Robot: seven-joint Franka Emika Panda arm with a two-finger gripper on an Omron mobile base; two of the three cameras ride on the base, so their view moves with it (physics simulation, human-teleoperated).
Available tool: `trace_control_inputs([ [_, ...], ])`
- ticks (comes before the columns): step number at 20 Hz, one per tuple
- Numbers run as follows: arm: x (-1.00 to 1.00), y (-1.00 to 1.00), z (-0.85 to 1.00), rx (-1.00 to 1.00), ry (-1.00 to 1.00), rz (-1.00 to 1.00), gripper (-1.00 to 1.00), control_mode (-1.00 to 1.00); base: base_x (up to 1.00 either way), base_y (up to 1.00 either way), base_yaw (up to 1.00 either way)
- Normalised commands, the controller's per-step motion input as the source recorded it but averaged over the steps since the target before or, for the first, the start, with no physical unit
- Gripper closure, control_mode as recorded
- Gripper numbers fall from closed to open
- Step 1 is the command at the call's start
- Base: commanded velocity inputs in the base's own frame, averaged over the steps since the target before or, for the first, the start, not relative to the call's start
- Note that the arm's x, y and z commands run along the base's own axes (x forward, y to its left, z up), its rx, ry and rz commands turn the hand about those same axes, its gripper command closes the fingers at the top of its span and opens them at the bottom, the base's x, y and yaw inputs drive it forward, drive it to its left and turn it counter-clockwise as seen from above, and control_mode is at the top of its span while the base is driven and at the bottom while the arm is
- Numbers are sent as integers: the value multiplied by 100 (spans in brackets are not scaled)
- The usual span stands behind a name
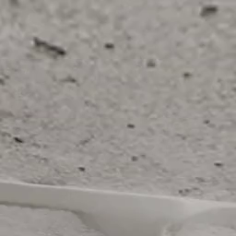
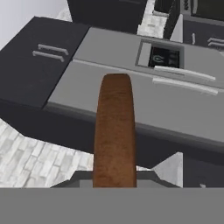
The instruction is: Move the cutting board and knife to the sink. Then move spray from the cabinet to the counter.
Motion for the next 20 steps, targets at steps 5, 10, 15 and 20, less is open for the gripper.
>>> trace_control_inputs([
  [5,0,0,0,0,0,0,100,100,100,0,-23],
  [10,0,0,0,0,0,0,100,100,98,-46,-23],
  [15,0,0,0,0,0,0,100,100,100,-10,-21],
  [20,0,0,0,0,0,0,100,100,100,0,-18],
])
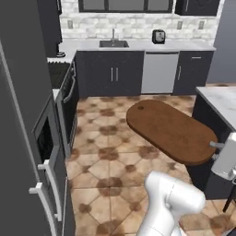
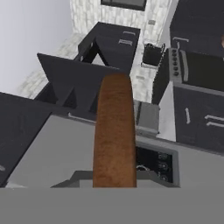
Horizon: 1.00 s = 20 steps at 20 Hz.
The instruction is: Move the cutting board and knife to the sink. Then move spray from the cabinet to the counter.
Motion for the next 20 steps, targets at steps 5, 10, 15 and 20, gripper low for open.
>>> trace_control_inputs([
  [5,0,0,0,0,0,0,100,100,100,0,-18],
  [10,0,0,0,0,0,0,100,100,100,0,-14],
  [15,0,0,0,0,0,0,100,100,100,0,-13],
  [20,0,0,0,0,0,0,100,100,100,0,-12],
])
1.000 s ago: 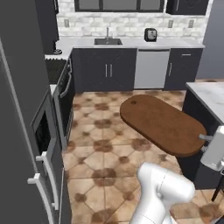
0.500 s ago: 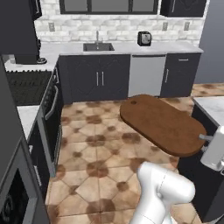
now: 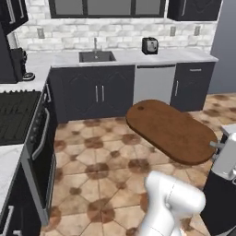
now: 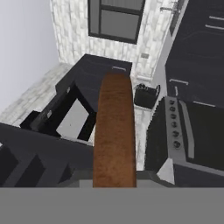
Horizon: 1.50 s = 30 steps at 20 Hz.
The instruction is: Move the cutting board and knife to the sink. Then move spray from the cabinet to the counter.
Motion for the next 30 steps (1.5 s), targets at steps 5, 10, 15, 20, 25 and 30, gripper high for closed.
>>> trace_control_inputs([
  [5,0,0,0,0,0,0,100,100,100,0,-11],
  [10,0,0,0,0,0,0,100,100,100,29,-11],
  [15,0,0,0,0,0,0,100,100,100,47,-8],
  [20,0,0,0,0,0,0,100,100,100,34,-11],
  [25,0,0,0,0,0,0,100,100,100,2,-12],
  [30,0,0,0,0,0,0,100,100,100,0,-11],
])
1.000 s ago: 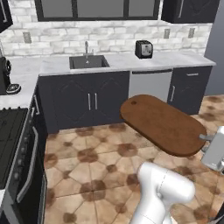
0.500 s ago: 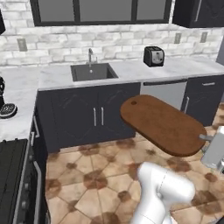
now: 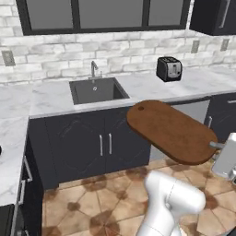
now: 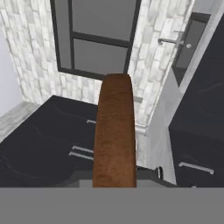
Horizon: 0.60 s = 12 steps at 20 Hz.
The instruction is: Move the cutting board and knife to the sink. Then move spray from the cabinet to the counter.
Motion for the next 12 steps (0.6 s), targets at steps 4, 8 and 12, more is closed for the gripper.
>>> trace_control_inputs([
  [4,0,0,0,0,0,0,100,100,100,8,-10],
  [8,0,0,0,0,0,0,100,100,100,18,-10],
  [12,0,0,0,0,0,0,100,100,100,20,-8],
])
